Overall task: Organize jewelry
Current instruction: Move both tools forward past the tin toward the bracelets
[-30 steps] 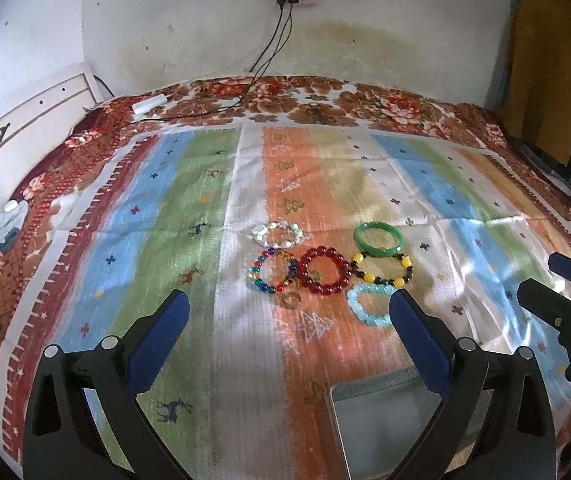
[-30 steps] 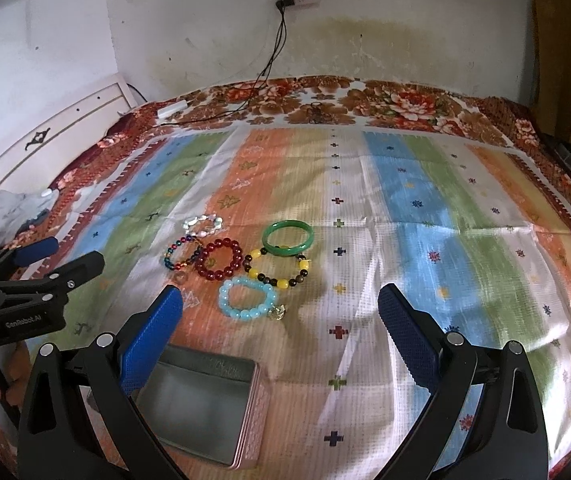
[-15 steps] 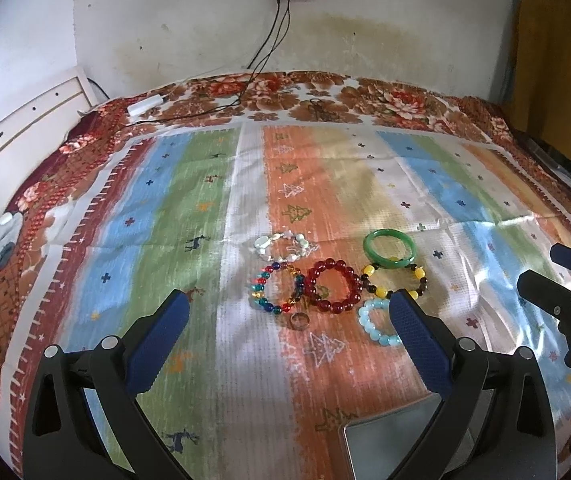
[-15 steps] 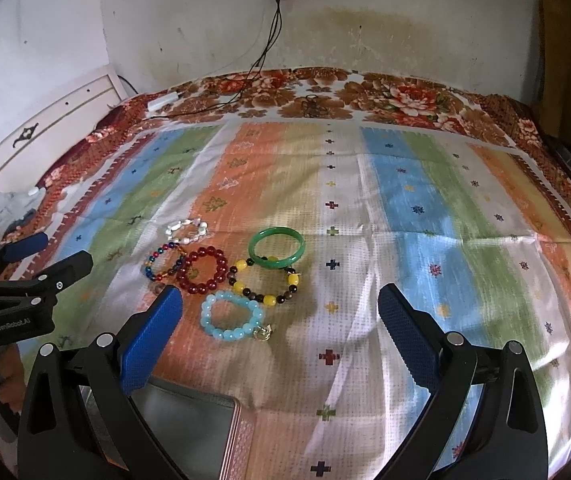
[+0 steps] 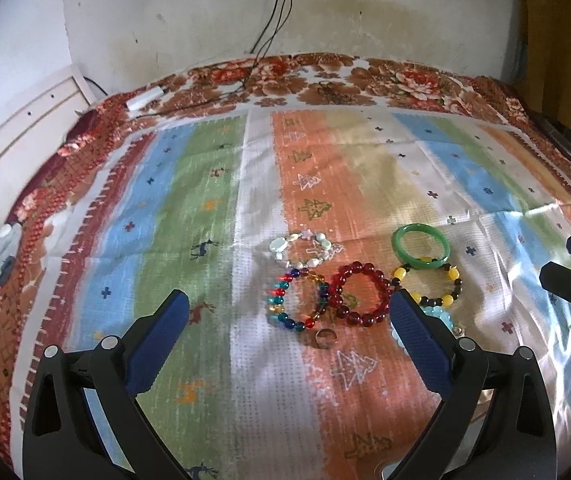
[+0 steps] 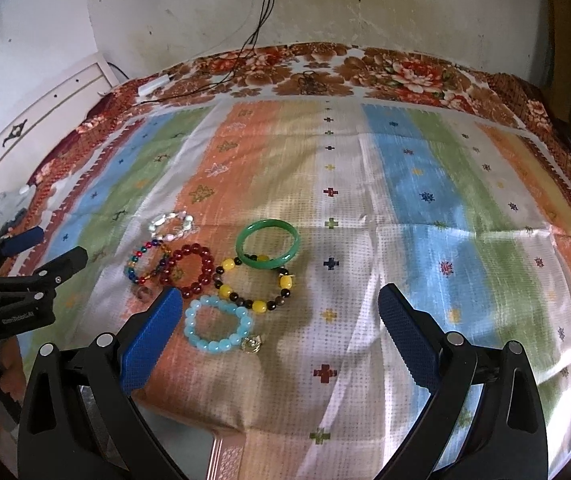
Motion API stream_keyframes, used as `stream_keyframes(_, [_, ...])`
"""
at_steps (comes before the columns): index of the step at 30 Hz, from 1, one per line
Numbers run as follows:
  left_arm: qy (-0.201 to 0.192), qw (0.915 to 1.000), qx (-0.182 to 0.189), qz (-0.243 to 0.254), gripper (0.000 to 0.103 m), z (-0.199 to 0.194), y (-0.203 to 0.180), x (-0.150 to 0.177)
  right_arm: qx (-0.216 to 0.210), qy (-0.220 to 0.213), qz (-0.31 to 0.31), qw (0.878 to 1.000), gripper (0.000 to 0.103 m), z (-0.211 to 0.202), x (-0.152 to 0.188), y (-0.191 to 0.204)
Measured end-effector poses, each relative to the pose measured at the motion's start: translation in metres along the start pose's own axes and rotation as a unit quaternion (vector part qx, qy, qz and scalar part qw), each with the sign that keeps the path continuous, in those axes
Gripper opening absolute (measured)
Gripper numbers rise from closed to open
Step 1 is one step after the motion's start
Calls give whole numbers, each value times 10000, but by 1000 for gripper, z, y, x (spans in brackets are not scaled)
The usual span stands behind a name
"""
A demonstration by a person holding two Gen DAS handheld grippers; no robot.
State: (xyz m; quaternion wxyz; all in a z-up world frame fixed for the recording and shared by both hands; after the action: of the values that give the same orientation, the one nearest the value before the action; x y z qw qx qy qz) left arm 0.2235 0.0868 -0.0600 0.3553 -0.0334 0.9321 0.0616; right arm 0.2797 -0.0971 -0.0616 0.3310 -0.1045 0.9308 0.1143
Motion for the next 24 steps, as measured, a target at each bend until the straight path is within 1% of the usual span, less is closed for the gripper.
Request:
stream_keyframes(2, [65,9999,-88,-52,97,6,4,-1,64,61,-30,10000,99,7,-2,-1])
stream_keyframes(6, [203,9995,-117,-199,97,20,15,-2,44,227,-20,9997,99,21,-3,-3])
stream_keyframes(10, [382,9988,-47,-314,97,34,22,-1,74,386,31,9992,99,33,-4,-6])
stream_keyframes(14, [498,9984,-41,-251,97,47,22,-1,97,571,45,9983,99,45,-3,-8])
stream_keyframes(17, [602,9980,-64,-166,97,56,20,-1,26,765,-11,9971,99,55,0,-6])
stream_keyframes(21, [735,9972,-4,-99,97,66,19,1,90,831,-45,9965,99,65,0,-5])
stream_keyframes(24, [803,9968,-36,-36,97,72,19,3,84,907,-25,9958,99,72,-1,-6])
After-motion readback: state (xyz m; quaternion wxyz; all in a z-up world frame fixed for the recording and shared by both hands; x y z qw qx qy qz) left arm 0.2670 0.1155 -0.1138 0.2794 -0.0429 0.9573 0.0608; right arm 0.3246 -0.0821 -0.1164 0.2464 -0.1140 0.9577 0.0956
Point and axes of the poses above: each gripper's, at about its wrist camera, not at the fingertips, and z roughly the way its jaws point, y to its left, x to its underside, the point moved 5 cm from there along z, roughly the way its jaws point, and after that the axes turned 5 degrees about z, right-handed, at the moved point
